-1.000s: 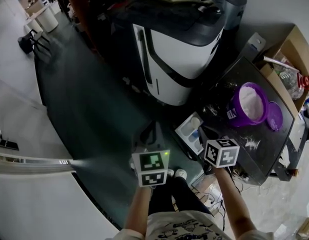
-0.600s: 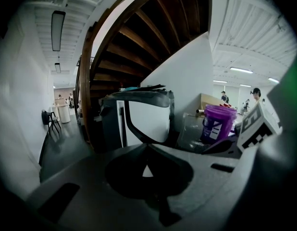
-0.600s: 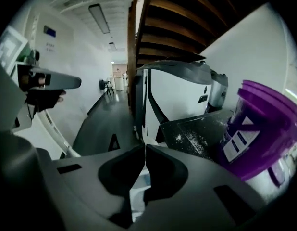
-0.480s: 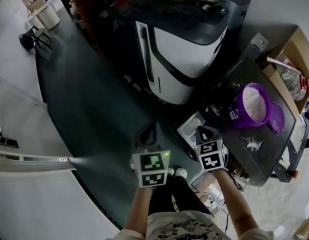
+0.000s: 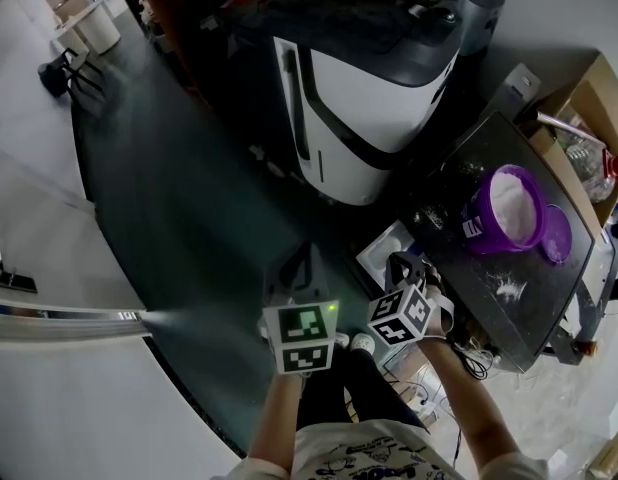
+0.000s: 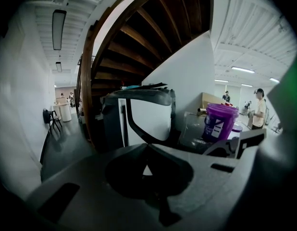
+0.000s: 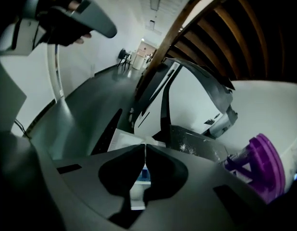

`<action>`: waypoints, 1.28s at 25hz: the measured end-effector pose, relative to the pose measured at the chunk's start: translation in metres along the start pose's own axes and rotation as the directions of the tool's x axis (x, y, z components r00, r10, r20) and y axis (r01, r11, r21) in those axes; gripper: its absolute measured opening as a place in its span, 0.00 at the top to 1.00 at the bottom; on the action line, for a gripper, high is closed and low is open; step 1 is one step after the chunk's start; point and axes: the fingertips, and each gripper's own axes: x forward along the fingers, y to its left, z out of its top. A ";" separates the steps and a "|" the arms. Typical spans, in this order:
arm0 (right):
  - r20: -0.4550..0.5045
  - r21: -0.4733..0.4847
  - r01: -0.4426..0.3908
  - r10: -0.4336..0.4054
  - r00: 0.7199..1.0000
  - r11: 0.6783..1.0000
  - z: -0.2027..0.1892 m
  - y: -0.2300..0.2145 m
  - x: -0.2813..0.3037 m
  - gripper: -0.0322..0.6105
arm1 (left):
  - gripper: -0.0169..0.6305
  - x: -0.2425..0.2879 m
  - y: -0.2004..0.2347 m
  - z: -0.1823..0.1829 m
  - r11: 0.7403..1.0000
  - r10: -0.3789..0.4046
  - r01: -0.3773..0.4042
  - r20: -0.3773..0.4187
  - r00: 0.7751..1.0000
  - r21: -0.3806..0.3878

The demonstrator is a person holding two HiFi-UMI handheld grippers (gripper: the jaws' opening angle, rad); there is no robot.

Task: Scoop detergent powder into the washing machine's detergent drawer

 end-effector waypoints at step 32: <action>0.061 -0.002 0.096 -0.096 0.994 0.995 0.008 -0.004 -0.010 0.92 | 0.97 -0.005 0.011 0.007 1.000 0.017 -0.017 0.019 1.000 -0.011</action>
